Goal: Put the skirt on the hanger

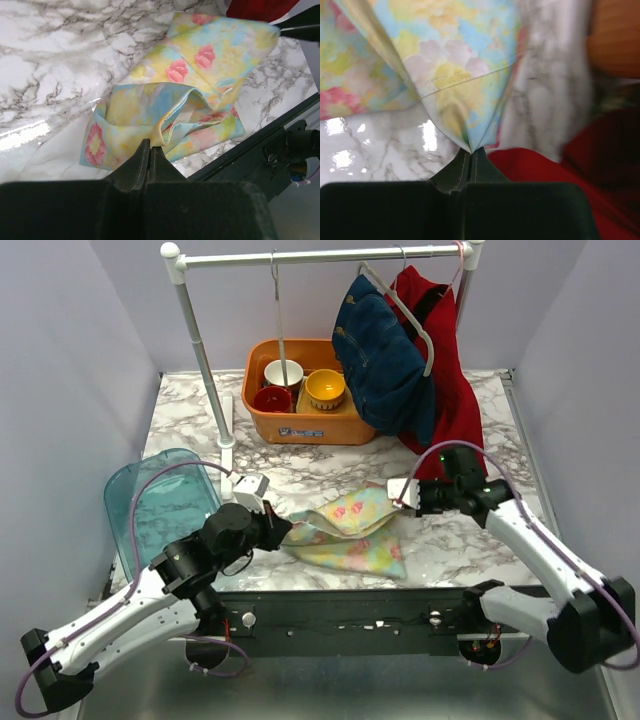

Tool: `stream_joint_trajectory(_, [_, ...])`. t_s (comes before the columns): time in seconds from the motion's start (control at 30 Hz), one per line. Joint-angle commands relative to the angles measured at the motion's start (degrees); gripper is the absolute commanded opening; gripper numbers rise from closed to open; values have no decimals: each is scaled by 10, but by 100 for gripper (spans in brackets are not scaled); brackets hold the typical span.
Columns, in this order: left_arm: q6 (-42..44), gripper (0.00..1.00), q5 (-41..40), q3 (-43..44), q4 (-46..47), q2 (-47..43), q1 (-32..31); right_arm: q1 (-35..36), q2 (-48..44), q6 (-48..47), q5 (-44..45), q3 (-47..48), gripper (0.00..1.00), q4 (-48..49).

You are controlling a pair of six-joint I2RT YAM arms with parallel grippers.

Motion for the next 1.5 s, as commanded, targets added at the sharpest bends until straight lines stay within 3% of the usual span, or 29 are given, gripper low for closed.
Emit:
stream_joint_trajectory(0.0, [73, 0, -8, 44, 35, -38, 2, 1, -95, 73, -15, 124, 1, -131])
stream_joint_trajectory(0.1, [135, 0, 13, 82, 62, -48, 2, 1, -153, 104, -37, 206, 1, -193])
stream_joint_trajectory(0.3, [215, 0, 143, 168, 123, -38, 2, 1, -226, 126, -108, 352, 1, -298])
stream_joint_trajectory(0.47, [222, 0, 223, 235, 172, -33, 2, -10, -252, 145, -156, 458, 1, -357])
stream_joint_trajectory(0.63, [216, 0, 216, 255, 183, -48, 2, -35, -271, 162, -164, 497, 1, -369])
stream_joint_trajectory(0.8, [199, 0, 152, 218, 175, -77, 1, -35, -270, 201, -101, 415, 1, -309])
stream_joint_trajectory(0.93, [141, 0, 49, 125, 176, -91, 2, -35, -236, 236, -36, 305, 1, -244])
stream_joint_trajectory(1.07, [61, 0, -56, 38, 178, -72, 3, -35, -169, 302, 31, 195, 1, -97])
stream_joint_trajectory(1.17, [15, 0, -129, -27, 220, -29, 6, -35, -103, 327, 76, 147, 1, -6])
stream_joint_trajectory(1.3, [-37, 0, -189, -66, 256, 70, 28, -35, -19, 328, 90, 135, 1, 29])
stream_joint_trajectory(1.47, [-71, 0, -186, -113, 364, 143, 75, -35, 24, 312, 79, 120, 1, 40])
